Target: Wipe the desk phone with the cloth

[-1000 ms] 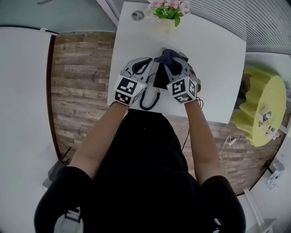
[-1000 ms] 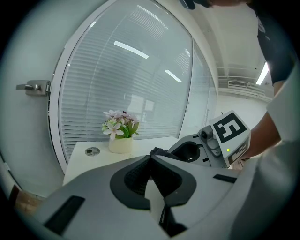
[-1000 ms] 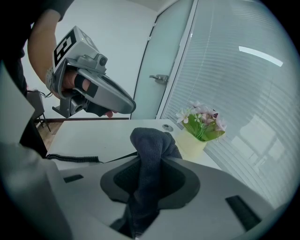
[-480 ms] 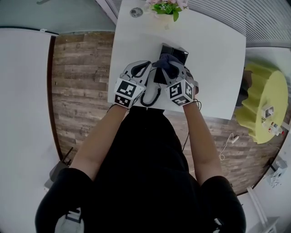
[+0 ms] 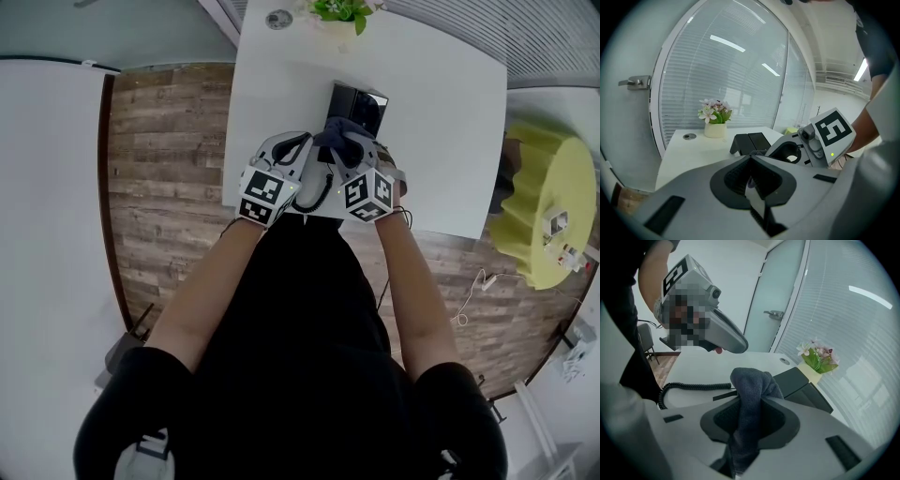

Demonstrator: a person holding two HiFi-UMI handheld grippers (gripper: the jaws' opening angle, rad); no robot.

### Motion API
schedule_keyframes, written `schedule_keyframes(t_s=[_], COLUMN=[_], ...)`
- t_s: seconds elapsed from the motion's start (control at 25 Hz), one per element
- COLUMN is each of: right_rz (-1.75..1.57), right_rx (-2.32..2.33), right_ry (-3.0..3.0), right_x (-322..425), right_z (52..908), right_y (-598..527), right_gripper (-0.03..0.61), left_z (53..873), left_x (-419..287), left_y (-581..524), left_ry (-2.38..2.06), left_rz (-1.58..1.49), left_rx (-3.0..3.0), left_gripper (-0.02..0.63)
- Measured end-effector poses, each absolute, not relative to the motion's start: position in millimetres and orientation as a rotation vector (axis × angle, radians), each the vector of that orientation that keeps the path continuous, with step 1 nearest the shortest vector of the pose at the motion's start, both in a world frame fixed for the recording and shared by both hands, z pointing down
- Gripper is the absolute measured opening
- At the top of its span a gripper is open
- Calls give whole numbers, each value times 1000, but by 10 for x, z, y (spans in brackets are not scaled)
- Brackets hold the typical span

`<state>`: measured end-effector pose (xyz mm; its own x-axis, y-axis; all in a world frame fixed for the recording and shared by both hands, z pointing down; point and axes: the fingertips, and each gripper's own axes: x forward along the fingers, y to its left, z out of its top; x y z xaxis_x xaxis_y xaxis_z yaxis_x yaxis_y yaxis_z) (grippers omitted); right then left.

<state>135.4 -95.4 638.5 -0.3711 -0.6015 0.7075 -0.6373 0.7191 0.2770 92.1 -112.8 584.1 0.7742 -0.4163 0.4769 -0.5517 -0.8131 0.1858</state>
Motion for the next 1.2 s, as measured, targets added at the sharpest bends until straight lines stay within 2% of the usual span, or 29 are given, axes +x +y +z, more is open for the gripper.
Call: schedule_keyframes(t_s=[0.92,1.2], right_rz=[244,298], right_rx=[793,927], right_ry=[-2132,-2247], right_x=[1094,1149], right_z=[6652,6134], right_y=[-315,-323], right_gripper=[112,114], left_z=[6051,5684], left_x=[938,866], left_y=[-781,-848], left_ry=[-654,-665], left_rz=[694,646], left_rx=[2645,2692], left_gripper=[9,11])
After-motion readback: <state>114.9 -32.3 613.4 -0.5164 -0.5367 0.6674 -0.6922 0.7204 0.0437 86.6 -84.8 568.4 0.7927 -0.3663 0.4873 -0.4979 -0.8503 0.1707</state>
